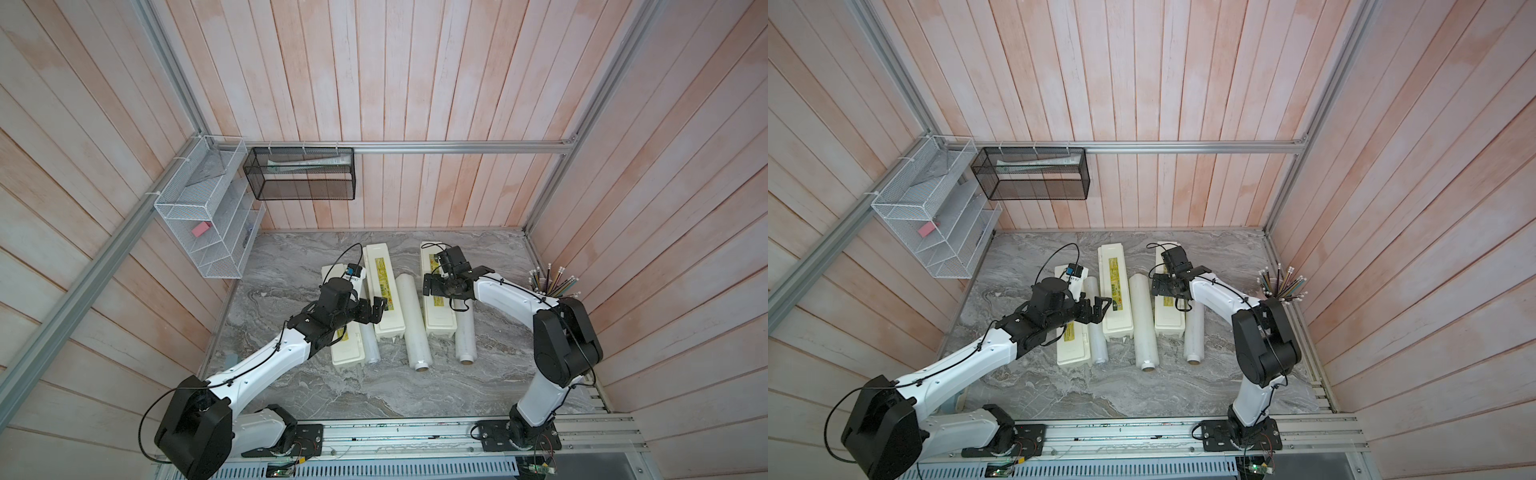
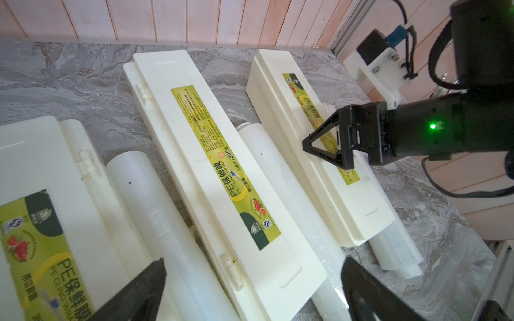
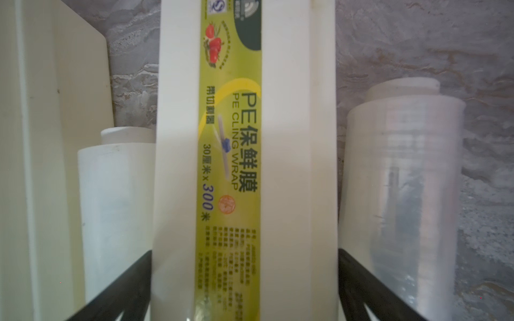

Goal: Put plastic wrap rolls into dispensers
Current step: Pick up the plastic wrap cutting box from the center of the board.

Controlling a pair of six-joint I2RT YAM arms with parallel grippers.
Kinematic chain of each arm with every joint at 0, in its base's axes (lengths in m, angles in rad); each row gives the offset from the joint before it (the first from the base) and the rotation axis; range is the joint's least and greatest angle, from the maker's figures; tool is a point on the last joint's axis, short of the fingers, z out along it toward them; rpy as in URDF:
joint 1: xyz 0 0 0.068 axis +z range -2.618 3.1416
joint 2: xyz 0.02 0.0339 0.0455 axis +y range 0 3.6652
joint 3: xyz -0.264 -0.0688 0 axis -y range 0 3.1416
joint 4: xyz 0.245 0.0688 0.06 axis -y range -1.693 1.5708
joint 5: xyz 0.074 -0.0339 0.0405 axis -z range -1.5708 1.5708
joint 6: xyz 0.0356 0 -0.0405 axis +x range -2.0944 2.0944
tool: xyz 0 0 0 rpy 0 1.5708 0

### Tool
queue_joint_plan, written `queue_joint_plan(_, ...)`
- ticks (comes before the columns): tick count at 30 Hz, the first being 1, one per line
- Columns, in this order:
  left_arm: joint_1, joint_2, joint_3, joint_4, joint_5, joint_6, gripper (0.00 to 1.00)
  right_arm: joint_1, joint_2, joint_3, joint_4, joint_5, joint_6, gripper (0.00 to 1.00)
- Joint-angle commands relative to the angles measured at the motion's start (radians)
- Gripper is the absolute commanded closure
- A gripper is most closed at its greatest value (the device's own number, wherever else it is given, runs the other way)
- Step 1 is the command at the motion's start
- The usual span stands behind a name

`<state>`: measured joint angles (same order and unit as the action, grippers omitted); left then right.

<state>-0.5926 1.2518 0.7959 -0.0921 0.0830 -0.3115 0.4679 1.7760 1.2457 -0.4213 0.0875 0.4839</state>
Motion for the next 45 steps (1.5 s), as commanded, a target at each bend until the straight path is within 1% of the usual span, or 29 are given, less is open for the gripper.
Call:
queue_joint_plan(1,-0.013,0.018,0.025,0.026,0.024,-0.001,0.0,0.013,0.025,0.031,-0.083,0.025,0.015,0.02)
queue_joint_plan(5,-0.022,0.027,0.028,0.04,0.035,0.006,0.0,0.014,0.029,0.029,-0.101,0.029,0.014,0.02)
queue_joint_plan(10,-0.033,0.037,0.038,0.044,0.059,0.022,0.0,0.014,0.079,0.086,-0.181,0.04,-0.008,0.02)
queue_joint_plan(17,-0.042,0.055,0.046,0.043,0.078,0.037,0.0,0.014,0.105,0.119,-0.236,0.044,-0.034,0.02)
queue_joint_plan(25,-0.06,0.067,0.054,0.053,0.097,0.049,0.0,0.011,0.121,0.126,-0.237,0.052,-0.042,0.02)
queue_joint_plan(28,-0.071,0.072,0.051,0.072,0.094,0.044,0.0,0.005,0.116,0.125,-0.216,0.048,-0.032,0.06)
queue_joint_plan(32,-0.091,0.078,0.036,0.139,0.101,0.025,0.0,-0.022,0.1,0.126,-0.191,0.009,-0.024,0.17)
queue_joint_plan(34,-0.107,0.086,0.044,0.161,0.098,0.027,0.0,-0.033,0.089,0.125,-0.182,-0.004,-0.023,0.2)
queue_joint_plan(36,-0.133,0.097,0.055,0.178,0.088,0.054,0.0,-0.044,0.071,0.129,-0.18,-0.011,-0.02,0.21)
queue_joint_plan(39,-0.183,0.114,0.068,0.219,0.058,0.126,0.0,-0.068,0.037,0.132,-0.171,-0.036,-0.012,0.21)
queue_joint_plan(43,-0.228,0.147,0.063,0.313,0.034,0.198,0.0,-0.116,-0.018,0.127,-0.144,-0.125,0.005,0.21)
queue_joint_plan(45,-0.256,0.165,0.053,0.364,0.005,0.261,0.0,-0.147,-0.044,0.126,-0.132,-0.186,0.019,0.21)
